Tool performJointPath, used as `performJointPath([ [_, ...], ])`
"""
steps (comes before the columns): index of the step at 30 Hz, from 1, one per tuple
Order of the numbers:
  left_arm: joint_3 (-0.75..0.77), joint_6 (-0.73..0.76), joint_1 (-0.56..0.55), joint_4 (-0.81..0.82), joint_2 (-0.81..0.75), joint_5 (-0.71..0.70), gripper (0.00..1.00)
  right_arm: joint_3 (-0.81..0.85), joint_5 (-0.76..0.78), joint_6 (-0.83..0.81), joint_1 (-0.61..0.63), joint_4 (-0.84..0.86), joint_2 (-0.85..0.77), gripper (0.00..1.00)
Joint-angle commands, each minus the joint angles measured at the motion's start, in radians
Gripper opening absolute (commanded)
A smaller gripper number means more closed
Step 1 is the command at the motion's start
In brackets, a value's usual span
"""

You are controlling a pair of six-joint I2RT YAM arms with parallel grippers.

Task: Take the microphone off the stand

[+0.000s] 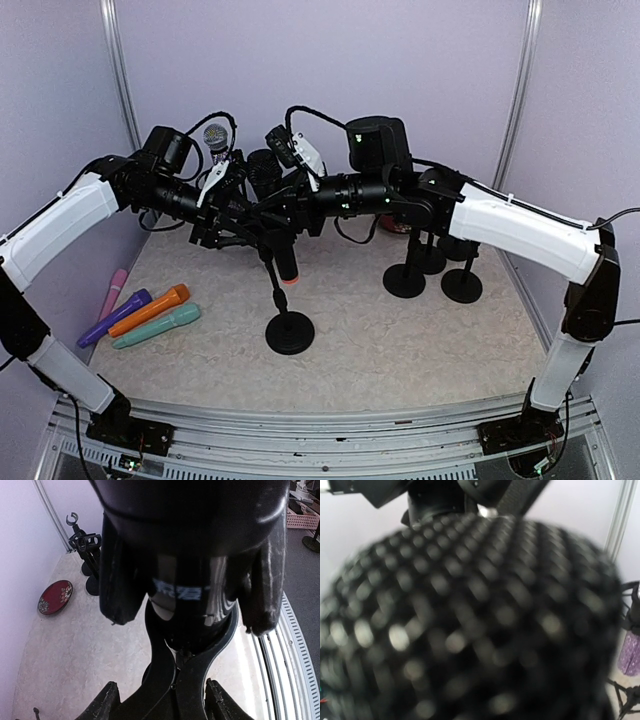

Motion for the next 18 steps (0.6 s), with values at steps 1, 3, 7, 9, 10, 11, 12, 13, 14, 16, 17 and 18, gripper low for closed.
performJointPath([
  [1,0.010,0.012,-0.042,-0.024,0.006,-0.085,0.52,0.077,-0.015,-0.033,0.003,0.077,-0.037,0.07],
  [3,-0.002,-0.040,-0.043,0.014,-0.018,-0.097,0.79,0.062,-0.024,-0.025,0.003,0.073,-0.034,0.06],
  [7,-0.011,-0.047,-0.036,0.026,-0.056,-0.060,0.83,0.003,-0.037,-0.006,0.002,0.113,-0.037,0.03],
  [9,-0.005,-0.008,-0.033,-0.015,-0.058,-0.034,0.80,-0.028,-0.038,-0.001,0.004,0.138,-0.043,0.01],
  [10,-0.002,0.008,-0.030,-0.035,-0.054,-0.029,0.78,-0.039,-0.036,0.002,0.004,0.152,-0.047,0.00],
  [11,0.000,0.018,-0.023,-0.050,-0.048,-0.025,0.76,-0.048,-0.036,0.003,0.003,0.160,-0.050,0.00],
  [12,0.007,0.029,-0.015,-0.066,-0.041,-0.016,0.72,-0.052,-0.039,0.004,0.002,0.161,-0.052,0.00],
  [13,0.016,0.037,-0.007,-0.081,-0.033,-0.004,0.68,-0.052,-0.042,0.003,0.002,0.163,-0.052,0.00],
  [14,0.027,0.042,0.003,-0.095,-0.024,0.013,0.62,-0.051,-0.042,0.002,0.003,0.161,-0.052,0.00],
  [16,0.050,0.042,0.024,-0.110,-0.001,0.048,0.50,-0.050,-0.044,-0.001,0.003,0.153,-0.053,0.00],
  [17,0.058,0.039,0.030,-0.111,0.005,0.057,0.43,-0.050,-0.044,-0.003,0.003,0.149,-0.054,0.00],
  [18,0.062,0.038,0.032,-0.109,0.011,0.059,0.39,-0.052,-0.046,-0.004,0.003,0.146,-0.056,0.00],
])
